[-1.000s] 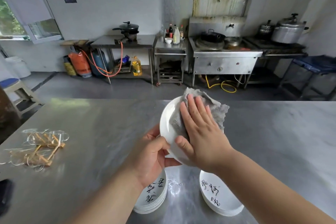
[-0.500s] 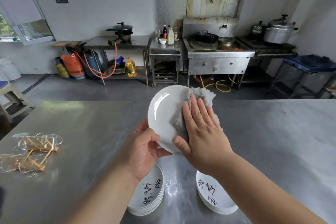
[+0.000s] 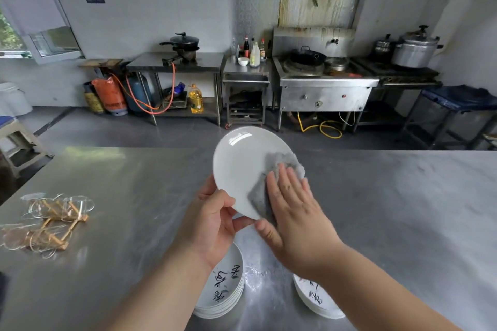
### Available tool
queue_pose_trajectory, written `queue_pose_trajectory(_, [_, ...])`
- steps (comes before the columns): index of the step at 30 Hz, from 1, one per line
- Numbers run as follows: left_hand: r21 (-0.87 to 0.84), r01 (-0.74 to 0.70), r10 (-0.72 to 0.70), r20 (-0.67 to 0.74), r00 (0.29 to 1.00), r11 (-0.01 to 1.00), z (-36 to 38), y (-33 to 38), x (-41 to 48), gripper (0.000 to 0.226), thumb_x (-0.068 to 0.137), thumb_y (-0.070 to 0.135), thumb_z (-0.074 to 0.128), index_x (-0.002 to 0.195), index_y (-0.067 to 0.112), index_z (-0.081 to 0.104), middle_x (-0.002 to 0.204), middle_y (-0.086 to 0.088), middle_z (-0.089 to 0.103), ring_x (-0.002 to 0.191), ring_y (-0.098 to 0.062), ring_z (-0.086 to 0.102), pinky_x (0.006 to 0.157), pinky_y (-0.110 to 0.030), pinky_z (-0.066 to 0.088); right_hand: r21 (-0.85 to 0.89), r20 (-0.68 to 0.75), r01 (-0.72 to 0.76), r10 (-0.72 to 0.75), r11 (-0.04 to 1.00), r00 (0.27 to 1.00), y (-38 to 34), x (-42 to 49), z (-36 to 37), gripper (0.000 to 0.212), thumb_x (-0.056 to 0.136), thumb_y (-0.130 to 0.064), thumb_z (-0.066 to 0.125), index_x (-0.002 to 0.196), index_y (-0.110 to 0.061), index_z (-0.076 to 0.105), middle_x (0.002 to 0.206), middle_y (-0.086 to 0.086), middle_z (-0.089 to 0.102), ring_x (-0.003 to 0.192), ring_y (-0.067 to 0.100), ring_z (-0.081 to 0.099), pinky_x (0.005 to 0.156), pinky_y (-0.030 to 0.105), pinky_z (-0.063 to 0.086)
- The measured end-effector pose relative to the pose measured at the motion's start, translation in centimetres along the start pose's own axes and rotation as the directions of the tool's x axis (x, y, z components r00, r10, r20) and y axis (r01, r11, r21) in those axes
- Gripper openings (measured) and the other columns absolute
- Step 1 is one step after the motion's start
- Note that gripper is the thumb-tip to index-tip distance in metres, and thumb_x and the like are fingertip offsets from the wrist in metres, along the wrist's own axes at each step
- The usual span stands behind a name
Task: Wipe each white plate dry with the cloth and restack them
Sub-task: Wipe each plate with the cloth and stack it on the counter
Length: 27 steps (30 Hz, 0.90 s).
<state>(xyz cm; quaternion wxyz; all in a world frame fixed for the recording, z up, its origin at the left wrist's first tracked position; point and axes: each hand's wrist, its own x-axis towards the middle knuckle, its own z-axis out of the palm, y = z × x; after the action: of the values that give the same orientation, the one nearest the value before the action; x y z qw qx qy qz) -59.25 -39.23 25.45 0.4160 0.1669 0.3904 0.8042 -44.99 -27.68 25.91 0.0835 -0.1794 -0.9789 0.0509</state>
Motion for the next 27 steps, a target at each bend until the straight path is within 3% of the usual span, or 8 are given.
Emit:
queue_pose_trajectory(5, [0.007, -0.017, 0.017, -0.089, 0.996, 1.0, -0.1, -0.5, 0.2, 0.054, 0.075, -0.004, 0.048, 0.108, 0.023, 0.082, 0.105, -0.012, 0.078, 0.085, -0.025, 0.072, 0.065, -0.034, 0.054, 0.182, 0.031, 0.123, -0.131, 0.975, 0.991, -1.2, -2.1, 2.7, 0.099, 0.093, -0.082, 0.001, 0.166, -0.015, -0.002, 0.173, 0.006, -0.015, 0.159, 0.019, -0.021, 0.131, 0.042, -0.005])
queue_pose_trajectory(7, [0.028, 0.046, -0.044, -0.06, 0.997, 0.999, -0.5, -0.8, -0.1, 0.055, 0.078, -0.008, 0.046, 0.104, 0.024, 0.083, 0.104, -0.013, 0.078, 0.08, -0.025, 0.075, 0.058, -0.038, 0.06, 0.121, 0.047, 0.08, -0.086, 0.989, 0.995, 0.3, -1.0, 2.3, 0.102, 0.089, -0.083, -0.009, 0.165, -0.016, -0.005, 0.17, 0.007, -0.02, 0.157, 0.021, -0.024, 0.13, 0.043, -0.003])
queue_pose_trajectory(11, [0.189, 0.149, -0.167, 0.081, 0.983, 0.971, 0.1, -1.5, -1.0, 0.061, 0.071, 0.0, 0.051, 0.122, 0.022, 0.076, 0.11, -0.02, 0.074, 0.091, -0.031, 0.073, 0.073, -0.052, 0.063, 0.117, -0.013, -0.063, 0.065, 0.991, 0.998, 2.8, 1.7, 0.2, 0.096, 0.089, -0.079, -0.007, 0.164, -0.02, -0.012, 0.168, 0.002, -0.029, 0.155, 0.022, -0.03, 0.128, 0.047, -0.005])
queue_pose_trajectory(15, [0.197, 0.147, -0.169, 0.102, 0.98, 0.969, 0.9, -1.1, -0.9, 0.058, 0.071, 0.0, 0.055, 0.118, 0.025, 0.078, 0.096, -0.015, 0.068, 0.083, -0.026, 0.059, 0.068, -0.037, 0.057, 0.215, -0.166, 0.269, -0.237, 0.939, 0.957, 0.5, 1.1, 0.6, 0.087, 0.102, -0.07, 0.007, 0.165, -0.01, 0.006, 0.174, 0.011, -0.006, 0.16, 0.032, -0.011, 0.129, 0.057, 0.005])
queue_pose_trajectory(17, [0.182, 0.142, -0.161, 0.099, 0.982, 0.973, 0.5, -0.7, -0.8, 0.065, 0.068, -0.003, 0.054, 0.123, 0.023, 0.077, 0.106, -0.017, 0.065, 0.089, -0.026, 0.057, 0.069, -0.034, 0.054, 0.255, -0.169, 0.342, -0.307, 0.904, 0.937, -0.3, 0.3, 1.4, 0.084, 0.104, -0.066, 0.012, 0.165, -0.008, 0.007, 0.174, 0.012, -0.004, 0.161, 0.033, -0.008, 0.128, 0.06, 0.008])
queue_pose_trajectory(19, [0.19, 0.151, -0.173, 0.105, 0.979, 0.97, 0.3, -0.5, -1.1, 0.062, 0.069, -0.003, 0.054, 0.118, 0.025, 0.078, 0.098, -0.014, 0.066, 0.078, -0.018, 0.061, 0.058, -0.033, 0.055, 0.187, -0.145, 0.362, -0.339, 0.913, 0.93, 0.4, 0.6, 1.1, 0.086, 0.103, -0.068, 0.01, 0.165, -0.008, 0.009, 0.174, 0.012, -0.003, 0.161, 0.034, -0.007, 0.128, 0.06, 0.009])
queue_pose_trajectory(23, [0.225, 0.165, -0.193, 0.112, 0.975, 0.96, 0.3, -0.7, -1.3, 0.052, 0.071, 0.0, 0.052, 0.111, 0.021, 0.079, 0.096, -0.018, 0.073, 0.08, -0.027, 0.071, 0.068, -0.049, 0.062, -0.006, -0.141, 0.226, -0.224, 0.974, 0.964, 2.8, 2.9, -1.1, 0.091, 0.097, -0.075, 0.002, 0.166, -0.015, 0.009, 0.174, 0.008, -0.006, 0.161, 0.031, -0.01, 0.129, 0.056, 0.009])
queue_pose_trajectory(27, [0.196, 0.171, -0.194, 0.107, 0.975, 0.966, 0.0, -0.5, -1.1, 0.056, 0.07, -0.001, 0.05, 0.113, 0.02, 0.079, 0.1, -0.017, 0.074, 0.081, -0.028, 0.072, 0.067, -0.048, 0.062, -0.071, -0.127, 0.027, -0.036, 0.997, 0.991, 3.9, 3.3, -0.8, 0.096, 0.093, -0.079, -0.006, 0.166, -0.016, 0.002, 0.173, 0.006, -0.013, 0.159, 0.029, -0.017, 0.129, 0.053, 0.004])
